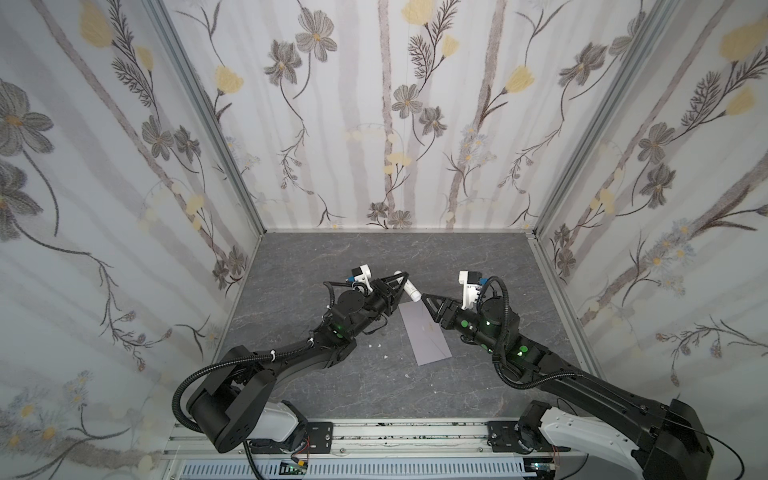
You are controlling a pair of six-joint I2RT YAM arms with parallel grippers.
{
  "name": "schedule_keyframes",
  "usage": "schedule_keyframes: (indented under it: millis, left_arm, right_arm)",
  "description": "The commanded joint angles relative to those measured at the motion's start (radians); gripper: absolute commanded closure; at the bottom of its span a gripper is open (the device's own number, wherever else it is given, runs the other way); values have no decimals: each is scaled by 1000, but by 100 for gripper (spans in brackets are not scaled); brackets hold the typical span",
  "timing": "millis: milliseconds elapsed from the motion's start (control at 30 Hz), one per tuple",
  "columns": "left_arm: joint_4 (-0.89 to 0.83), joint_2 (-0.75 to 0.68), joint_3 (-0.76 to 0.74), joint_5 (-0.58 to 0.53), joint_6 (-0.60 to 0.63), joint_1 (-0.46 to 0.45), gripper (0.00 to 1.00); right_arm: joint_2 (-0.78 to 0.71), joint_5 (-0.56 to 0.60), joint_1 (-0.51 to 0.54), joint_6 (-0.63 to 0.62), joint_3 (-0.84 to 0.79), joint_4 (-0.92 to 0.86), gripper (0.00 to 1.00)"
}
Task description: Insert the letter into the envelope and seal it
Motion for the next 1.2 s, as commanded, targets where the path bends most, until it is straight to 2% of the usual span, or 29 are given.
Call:
schedule_keyframes:
  millis: [0, 467, 933, 1167]
  left_arm:
    - [66, -5, -5, -65, 4, -3, 100]
    - [88, -1, -11, -125, 16, -6, 100]
    - [106, 21, -5, -106, 4, -8, 100]
    - [109, 40, 4, -68, -18, -8, 100]
  right_arm:
    - [23, -13, 1, 1, 16, 87, 45]
    - [127, -72, 1, 33, 73, 155, 48]
    - [171, -87, 1, 44, 93, 164, 78]
    - [164, -49, 5, -17, 110, 67, 88]
